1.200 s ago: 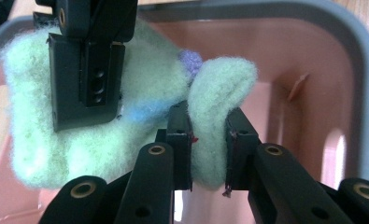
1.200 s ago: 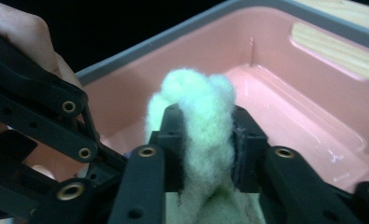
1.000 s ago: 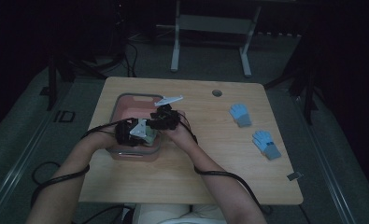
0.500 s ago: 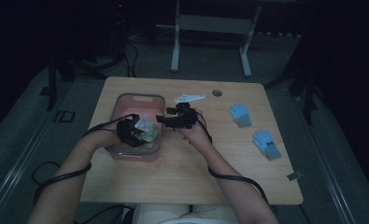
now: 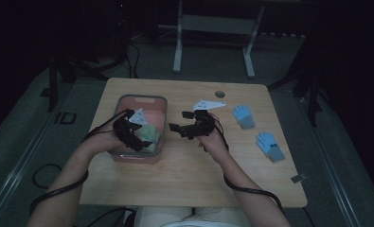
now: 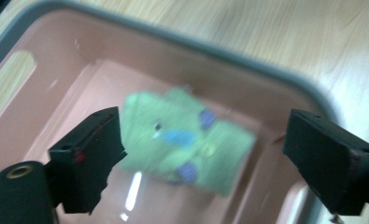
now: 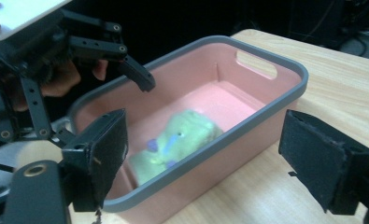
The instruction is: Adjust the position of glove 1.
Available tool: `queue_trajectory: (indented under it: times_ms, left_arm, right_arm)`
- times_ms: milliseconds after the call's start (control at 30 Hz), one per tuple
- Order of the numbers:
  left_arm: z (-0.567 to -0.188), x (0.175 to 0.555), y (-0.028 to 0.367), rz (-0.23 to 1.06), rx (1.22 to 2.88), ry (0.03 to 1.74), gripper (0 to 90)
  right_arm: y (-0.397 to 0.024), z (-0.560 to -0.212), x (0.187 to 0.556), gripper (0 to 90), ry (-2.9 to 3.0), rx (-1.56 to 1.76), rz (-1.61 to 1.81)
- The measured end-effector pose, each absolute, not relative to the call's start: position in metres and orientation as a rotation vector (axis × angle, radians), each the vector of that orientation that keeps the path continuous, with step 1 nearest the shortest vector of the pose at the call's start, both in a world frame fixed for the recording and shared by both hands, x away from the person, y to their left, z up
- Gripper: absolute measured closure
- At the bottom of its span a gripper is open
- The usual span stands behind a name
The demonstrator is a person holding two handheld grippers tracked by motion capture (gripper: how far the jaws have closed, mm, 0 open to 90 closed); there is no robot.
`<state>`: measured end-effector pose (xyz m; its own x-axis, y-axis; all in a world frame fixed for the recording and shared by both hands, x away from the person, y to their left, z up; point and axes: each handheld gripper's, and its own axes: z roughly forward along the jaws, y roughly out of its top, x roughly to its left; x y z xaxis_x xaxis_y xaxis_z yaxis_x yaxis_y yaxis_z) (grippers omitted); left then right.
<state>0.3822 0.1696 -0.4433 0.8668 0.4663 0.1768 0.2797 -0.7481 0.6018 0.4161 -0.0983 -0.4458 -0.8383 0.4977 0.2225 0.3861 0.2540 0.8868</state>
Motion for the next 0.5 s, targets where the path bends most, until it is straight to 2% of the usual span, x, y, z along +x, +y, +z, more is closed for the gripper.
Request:
queue_trajectory:
  times_ms: [300,400,500]
  left_arm:
    - [-0.438,0.370,0.151,0.394,2.360,0.590,8.3]
    - [-0.437,0.366,0.144,0.401,2.326,0.590,7.6]
    - [-0.434,0.359,0.126,0.441,2.270,0.596,7.2]
  right_arm:
    - [-0.120,-0.445,0.408,24.5,2.408,0.803,1.554]
    - [-0.127,-0.450,0.405,23.2,2.425,0.793,1.526]
    - [-0.136,-0.455,0.402,16.4,2.408,0.804,1.524]
